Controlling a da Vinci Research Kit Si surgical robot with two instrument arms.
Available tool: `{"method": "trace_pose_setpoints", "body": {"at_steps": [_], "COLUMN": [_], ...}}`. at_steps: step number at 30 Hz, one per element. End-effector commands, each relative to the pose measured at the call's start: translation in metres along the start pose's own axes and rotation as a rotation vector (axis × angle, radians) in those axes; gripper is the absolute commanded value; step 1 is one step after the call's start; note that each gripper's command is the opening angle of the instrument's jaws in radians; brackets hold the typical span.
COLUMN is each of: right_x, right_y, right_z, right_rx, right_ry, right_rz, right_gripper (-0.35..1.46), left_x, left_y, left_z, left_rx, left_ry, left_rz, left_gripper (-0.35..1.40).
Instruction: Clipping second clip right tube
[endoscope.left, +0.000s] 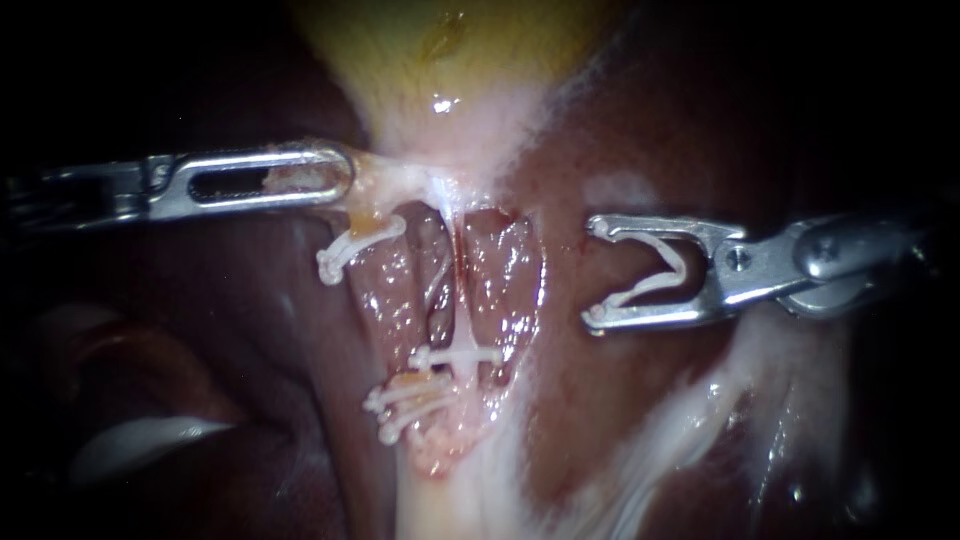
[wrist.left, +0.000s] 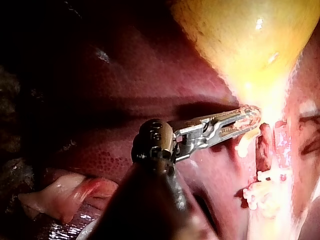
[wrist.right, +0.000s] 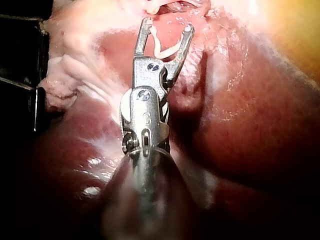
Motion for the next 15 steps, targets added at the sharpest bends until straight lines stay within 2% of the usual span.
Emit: {"method": "trace_pose_setpoints", "body": {"at_steps": [1, 9, 15], "right_x": [-0.0002, -0.0022, -0.0033], "right_y": [0.0, -0.0006, -0.0001], "right_z": [0.0005, 0.0056, 0.0082], "right_rx": [-0.001, 0.002, -0.009], "right_ry": [0.003, 0.018, 0.022], "right_rz": [0.015, 0.192, 0.269], "right_gripper": [0.5, 0.5, 0.5], "left_x": [0.0, 0.0001, 0.0003], "left_y": [-0.0001, -0.0006, -0.0008], "left_z": [0.0, 0.0002, 0.0003], "left_rx": [-0.002, -0.005, -0.004], "left_ry": [0.0, -0.003, -0.002], "left_rz": [0.0, 0.0, 0.0], "left_gripper": [-0.35, -0.35, -0.35]}}
